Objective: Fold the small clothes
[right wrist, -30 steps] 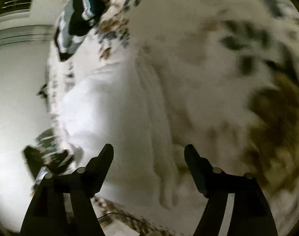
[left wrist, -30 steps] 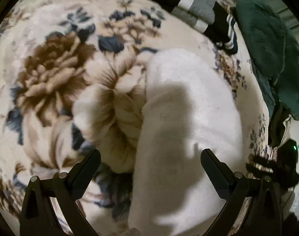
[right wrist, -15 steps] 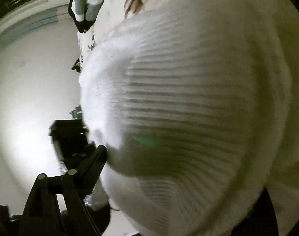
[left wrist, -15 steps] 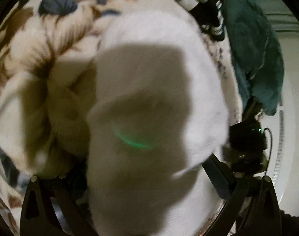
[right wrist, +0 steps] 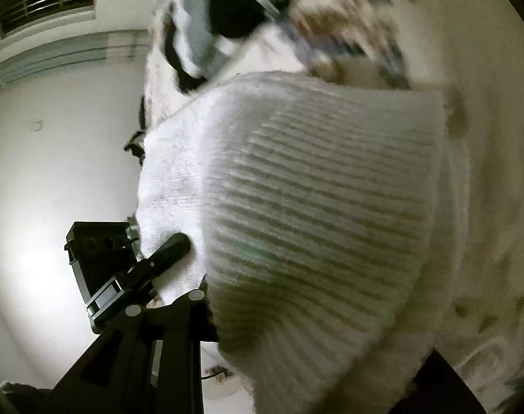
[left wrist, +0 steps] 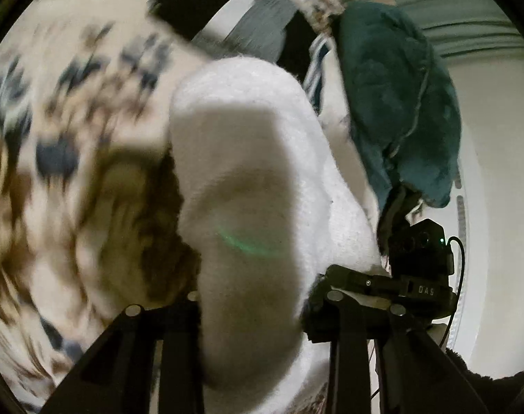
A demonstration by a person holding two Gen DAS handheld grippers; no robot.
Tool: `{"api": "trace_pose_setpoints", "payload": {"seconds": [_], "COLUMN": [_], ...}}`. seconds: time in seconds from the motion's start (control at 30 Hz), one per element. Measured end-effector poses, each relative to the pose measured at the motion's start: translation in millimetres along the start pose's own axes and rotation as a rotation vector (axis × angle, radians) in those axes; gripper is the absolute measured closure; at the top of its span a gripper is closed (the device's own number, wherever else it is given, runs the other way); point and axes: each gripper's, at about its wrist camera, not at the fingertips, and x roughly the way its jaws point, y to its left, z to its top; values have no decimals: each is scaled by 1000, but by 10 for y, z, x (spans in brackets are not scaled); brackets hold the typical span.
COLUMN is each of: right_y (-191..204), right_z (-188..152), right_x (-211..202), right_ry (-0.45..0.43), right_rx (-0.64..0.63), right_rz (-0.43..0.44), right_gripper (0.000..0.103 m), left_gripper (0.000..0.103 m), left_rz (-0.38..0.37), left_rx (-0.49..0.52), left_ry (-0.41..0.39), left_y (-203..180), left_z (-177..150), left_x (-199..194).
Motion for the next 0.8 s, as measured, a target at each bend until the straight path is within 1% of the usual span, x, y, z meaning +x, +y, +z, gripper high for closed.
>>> {"api": "trace_pose_setpoints", "payload": {"seconds": [0.1, 0.17, 0.2, 0.23, 0.27, 0.3, 0.33, 0.37, 0.4, 0.53, 0.6, 0.63, 0.67, 0.7, 0.8], "right_y": [344, 586, 668, 787, 857, 950, 1052, 1086, 1134, 1267, 1257, 1282, 1253, 1215, 1230], "right_z": [334, 663, 796, 1008, 1147, 1348, 1600, 1729, 1906, 2635, 2870, 2947, 3009, 3045, 3174], "right_x": [-180, -260, -280, -296, -309, -296, -271, -285, -276, -40, 75, 149, 183, 184, 292], "right_ry": [-58, -98, -113, -134, -147, -163, -181, -188, -197, -217, -216, -214, -213, -212, -212], "right_rx": [-38, -66, -76, -92, -103, -116, -128, -133, -139, -134, -122, -115, -115, -114, -113], "right_rz": [10, 10, 8, 4, 1, -2, -9, -11, -15, -38, -52, -63, -78, -88, -131], "right_gripper": [74, 74, 74, 74, 74, 74, 74, 74, 74, 74, 73, 73, 74, 74, 72], "left_gripper": [75, 75, 75, 75, 74, 74, 74, 74, 74, 74, 72, 71, 70, 66, 59], "left_rz": [-10, -15, -14, -7, -2, 2, 10, 14, 17, 5, 26, 37, 55, 61, 44], "left_rx": [40, 68, 83, 107, 122, 136, 149, 155, 160, 128, 115, 110, 96, 85, 42], "left_ry": [-29, -51, -59, -72, -81, -90, -100, -104, -109, -98, -77, -63, -39, -26, -1], "left_y": [-218, -359, -403, -459, -488, -503, -513, -480, -454, -268, -144, -58, 23, 59, 186], "left_z": [466, 889, 1024, 1253, 1429, 1628, 1899, 2032, 2278, 2859, 3083, 3127, 3193, 3239, 3344], "left_x": [-104, -152, -155, -150, -138, -122, -81, -68, -6, 245, 407, 407, 499, 547, 619]}}
